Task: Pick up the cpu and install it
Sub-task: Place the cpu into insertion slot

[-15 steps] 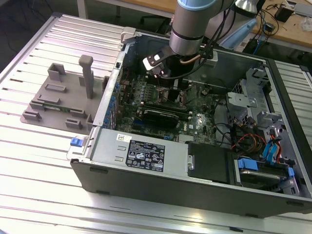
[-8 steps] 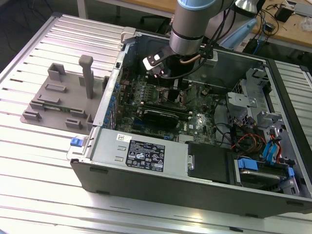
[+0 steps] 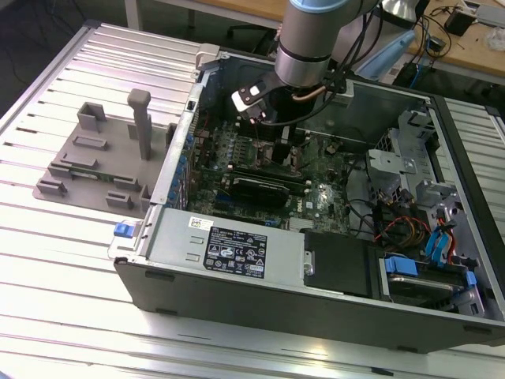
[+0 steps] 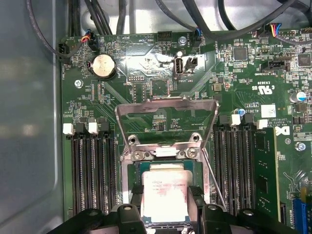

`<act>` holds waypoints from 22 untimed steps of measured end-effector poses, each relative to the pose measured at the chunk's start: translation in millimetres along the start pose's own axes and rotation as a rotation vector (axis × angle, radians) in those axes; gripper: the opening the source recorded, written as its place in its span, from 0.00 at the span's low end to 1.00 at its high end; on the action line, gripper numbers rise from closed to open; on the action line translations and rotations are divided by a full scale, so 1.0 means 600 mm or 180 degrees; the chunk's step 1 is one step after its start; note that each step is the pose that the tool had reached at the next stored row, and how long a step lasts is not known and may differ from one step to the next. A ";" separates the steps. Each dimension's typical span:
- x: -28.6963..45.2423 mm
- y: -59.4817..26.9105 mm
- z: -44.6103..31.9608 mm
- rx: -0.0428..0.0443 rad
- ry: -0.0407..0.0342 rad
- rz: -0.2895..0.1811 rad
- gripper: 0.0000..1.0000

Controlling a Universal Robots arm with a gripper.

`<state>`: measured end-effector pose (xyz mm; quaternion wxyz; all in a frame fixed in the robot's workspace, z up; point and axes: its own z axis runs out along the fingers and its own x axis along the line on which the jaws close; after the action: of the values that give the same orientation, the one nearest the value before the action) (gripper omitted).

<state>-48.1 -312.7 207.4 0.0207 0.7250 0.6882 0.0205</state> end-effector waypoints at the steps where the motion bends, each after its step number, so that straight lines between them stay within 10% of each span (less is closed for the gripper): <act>1: 0.000 0.000 0.000 0.0000 -0.0001 0.0000 0.48; 22: 0.001 -0.001 0.009 0.0001 -0.0003 0.0000 0.55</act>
<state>-48.1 -312.3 201.9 0.0210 0.7250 0.6882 0.0201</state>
